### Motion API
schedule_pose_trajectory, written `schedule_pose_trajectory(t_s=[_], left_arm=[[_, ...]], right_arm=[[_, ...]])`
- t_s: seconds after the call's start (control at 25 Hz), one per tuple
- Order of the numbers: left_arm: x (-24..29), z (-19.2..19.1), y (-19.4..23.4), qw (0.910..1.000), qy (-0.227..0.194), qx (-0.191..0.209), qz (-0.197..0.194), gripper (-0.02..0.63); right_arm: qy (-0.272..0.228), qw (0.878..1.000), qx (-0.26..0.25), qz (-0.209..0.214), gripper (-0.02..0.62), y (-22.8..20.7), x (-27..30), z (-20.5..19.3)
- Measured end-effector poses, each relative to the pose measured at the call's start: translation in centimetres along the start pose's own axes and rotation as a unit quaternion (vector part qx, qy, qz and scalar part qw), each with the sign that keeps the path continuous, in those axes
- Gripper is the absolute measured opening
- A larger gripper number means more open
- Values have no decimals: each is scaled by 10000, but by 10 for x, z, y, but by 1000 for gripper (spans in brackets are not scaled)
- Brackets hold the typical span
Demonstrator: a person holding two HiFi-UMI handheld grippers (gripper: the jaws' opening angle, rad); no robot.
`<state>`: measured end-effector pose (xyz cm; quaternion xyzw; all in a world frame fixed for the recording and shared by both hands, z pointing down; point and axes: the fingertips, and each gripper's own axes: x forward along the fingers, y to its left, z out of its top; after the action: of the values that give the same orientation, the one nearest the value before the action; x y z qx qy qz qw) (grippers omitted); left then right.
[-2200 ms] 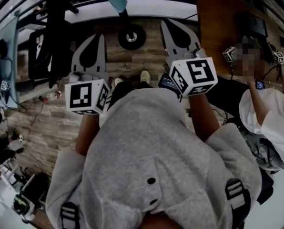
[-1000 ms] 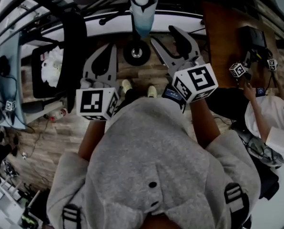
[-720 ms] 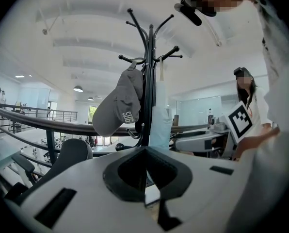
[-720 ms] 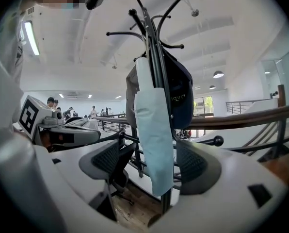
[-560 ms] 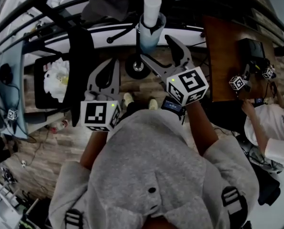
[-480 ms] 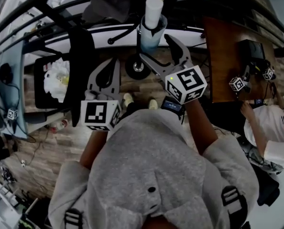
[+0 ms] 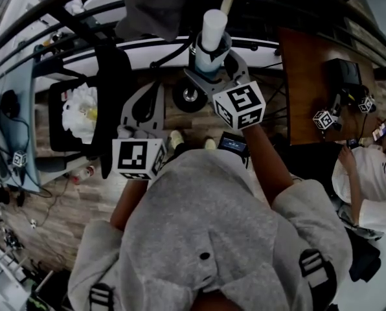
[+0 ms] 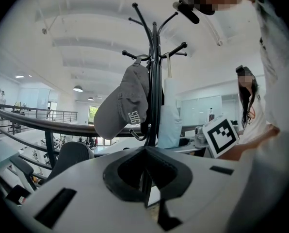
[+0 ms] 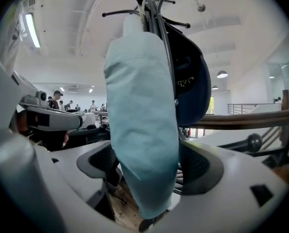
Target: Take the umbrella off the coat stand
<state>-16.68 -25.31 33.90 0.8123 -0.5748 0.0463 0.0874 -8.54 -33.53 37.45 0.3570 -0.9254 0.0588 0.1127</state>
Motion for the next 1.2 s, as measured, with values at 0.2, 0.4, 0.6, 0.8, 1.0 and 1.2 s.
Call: schedule_pose_trajectory(t_s=[0.2,0.4,0.6,0.8,1.0,1.2], left_arm=[[1,0,1,10000,9,-15,6,12],[5,2,4,10000,-4,-14,15,12],[4,4,3,10000,-17,-21,13,12],[4,9,-2,10000,-75,8,-31,12],[0,11,-9,9999,-150,38,-70,12],[-2,14,-14,9998,-185,65,-106,12]], right_arm=[[12,9997,-226,-44,351,-1,4,2],[25,9993,-359,-127,315,-3,4,3],[34,9995,-296,-82,290,2,-1,2],[-28,9994,-339,-86,281,6,-11,9],[-302,9983,-473,-135,278,11,-30,29],[-504,9977,-450,-66,278,18,-46,53]])
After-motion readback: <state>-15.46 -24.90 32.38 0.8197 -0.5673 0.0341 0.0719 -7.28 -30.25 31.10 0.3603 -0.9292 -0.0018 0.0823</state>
